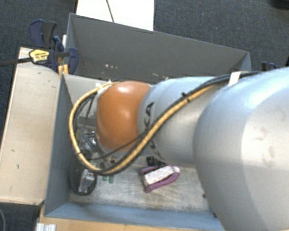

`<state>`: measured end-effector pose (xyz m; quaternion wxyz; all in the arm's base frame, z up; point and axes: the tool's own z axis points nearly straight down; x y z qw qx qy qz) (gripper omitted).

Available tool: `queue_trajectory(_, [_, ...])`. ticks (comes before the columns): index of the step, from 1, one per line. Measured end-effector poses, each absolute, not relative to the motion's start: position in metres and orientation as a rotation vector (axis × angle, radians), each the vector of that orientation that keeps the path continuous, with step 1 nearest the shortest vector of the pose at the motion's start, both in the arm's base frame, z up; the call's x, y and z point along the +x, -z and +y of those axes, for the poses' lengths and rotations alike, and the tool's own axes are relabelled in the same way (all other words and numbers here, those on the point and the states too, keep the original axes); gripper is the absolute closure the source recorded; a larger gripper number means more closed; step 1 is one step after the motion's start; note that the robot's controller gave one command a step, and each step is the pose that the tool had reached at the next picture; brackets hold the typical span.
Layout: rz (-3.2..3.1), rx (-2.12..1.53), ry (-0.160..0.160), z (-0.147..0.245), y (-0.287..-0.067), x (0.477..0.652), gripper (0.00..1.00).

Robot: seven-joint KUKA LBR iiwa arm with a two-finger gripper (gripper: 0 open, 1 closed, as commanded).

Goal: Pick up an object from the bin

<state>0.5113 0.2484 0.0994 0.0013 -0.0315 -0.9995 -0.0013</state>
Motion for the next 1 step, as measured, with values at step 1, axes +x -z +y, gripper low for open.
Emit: queue_trajectory(1, [-3.140,0.382,0.015,0.2493,-0.0950,0.5194,0.00])
